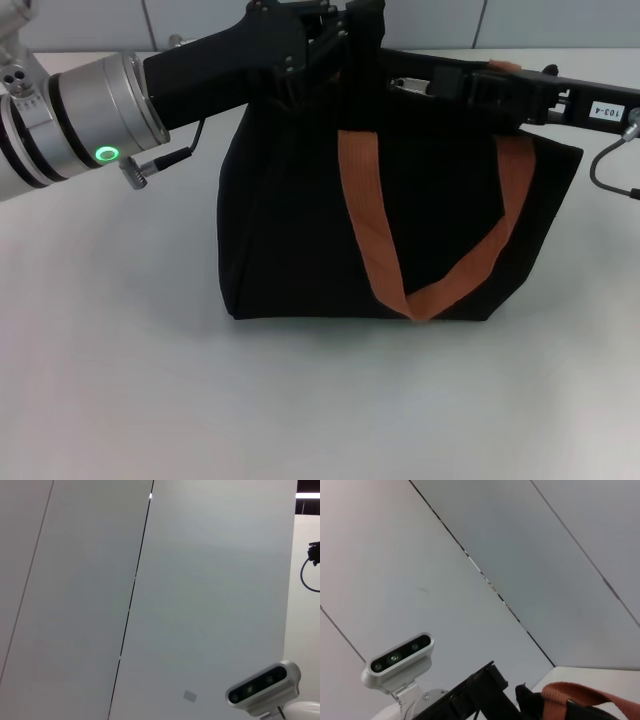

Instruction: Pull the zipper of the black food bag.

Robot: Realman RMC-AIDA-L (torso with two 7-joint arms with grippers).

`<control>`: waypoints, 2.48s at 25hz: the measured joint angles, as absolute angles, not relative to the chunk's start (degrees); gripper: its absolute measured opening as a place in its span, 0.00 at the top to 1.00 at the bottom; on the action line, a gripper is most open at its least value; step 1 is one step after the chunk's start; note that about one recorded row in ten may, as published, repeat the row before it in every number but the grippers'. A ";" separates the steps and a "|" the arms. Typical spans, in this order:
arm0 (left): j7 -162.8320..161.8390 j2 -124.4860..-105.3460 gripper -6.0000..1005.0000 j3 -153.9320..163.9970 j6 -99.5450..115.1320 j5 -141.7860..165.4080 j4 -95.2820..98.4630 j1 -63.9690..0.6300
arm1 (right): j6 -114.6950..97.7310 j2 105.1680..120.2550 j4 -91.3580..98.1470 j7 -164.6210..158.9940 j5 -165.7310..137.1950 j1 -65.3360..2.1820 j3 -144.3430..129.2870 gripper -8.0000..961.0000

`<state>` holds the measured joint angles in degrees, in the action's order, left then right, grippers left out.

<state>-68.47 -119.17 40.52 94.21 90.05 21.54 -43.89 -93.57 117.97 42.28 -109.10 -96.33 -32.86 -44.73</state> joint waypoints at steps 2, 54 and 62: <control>-68.47 -119.17 0.96 40.52 94.21 90.05 21.54 -43.93 | -93.26 117.96 42.11 -109.26 -96.11 -33.07 -44.64 0.99; -68.47 -119.18 0.96 40.44 94.60 89.55 20.92 -43.94 | -92.23 116.93 37.89 -114.83 -99.33 -37.34 -45.54 0.99; -68.46 -119.18 0.96 40.36 94.70 89.23 20.92 -43.80 | -91.57 116.75 40.46 -116.28 -99.50 -35.64 -45.13 0.99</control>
